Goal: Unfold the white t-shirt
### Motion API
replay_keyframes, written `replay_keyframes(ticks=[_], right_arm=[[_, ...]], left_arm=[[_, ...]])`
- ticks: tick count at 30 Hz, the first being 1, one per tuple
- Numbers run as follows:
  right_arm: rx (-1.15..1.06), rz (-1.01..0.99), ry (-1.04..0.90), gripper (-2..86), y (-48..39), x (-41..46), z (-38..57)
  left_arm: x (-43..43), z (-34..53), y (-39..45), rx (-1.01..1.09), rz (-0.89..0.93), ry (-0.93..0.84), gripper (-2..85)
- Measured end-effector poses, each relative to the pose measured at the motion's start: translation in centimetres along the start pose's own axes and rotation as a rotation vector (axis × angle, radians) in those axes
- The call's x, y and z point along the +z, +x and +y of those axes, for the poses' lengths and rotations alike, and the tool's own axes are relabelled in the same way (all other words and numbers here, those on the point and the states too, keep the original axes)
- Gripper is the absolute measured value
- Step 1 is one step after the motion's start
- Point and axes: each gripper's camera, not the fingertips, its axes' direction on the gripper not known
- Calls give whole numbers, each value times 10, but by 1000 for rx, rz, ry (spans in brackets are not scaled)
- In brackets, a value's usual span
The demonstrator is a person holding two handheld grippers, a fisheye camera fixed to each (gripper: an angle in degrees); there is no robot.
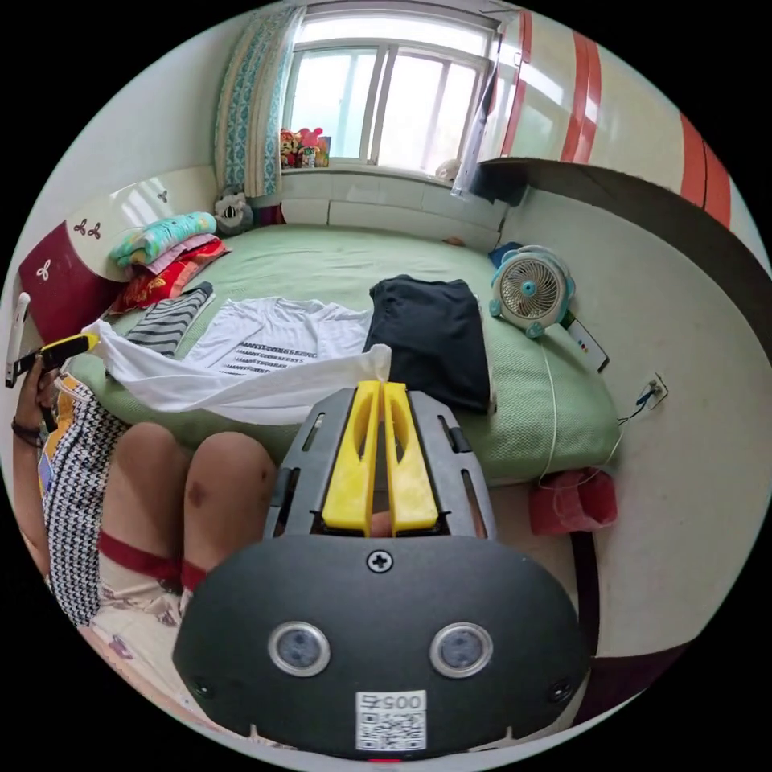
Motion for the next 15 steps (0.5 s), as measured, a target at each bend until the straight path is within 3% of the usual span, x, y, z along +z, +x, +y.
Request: replay_keyframes(ticks=[7,12,15], right_arm=[[24,-168,-163,-15,30,-53,91],[60,-246,-388,-11,37,-27,157],[94,-290,-449,13,51,-17,174]], left_arm=[[-80,113,11,-45,49,-140,20],[-93,179,-6,-198,35,-332,38],[-126,196,-17,-233,-61,-332,51]])
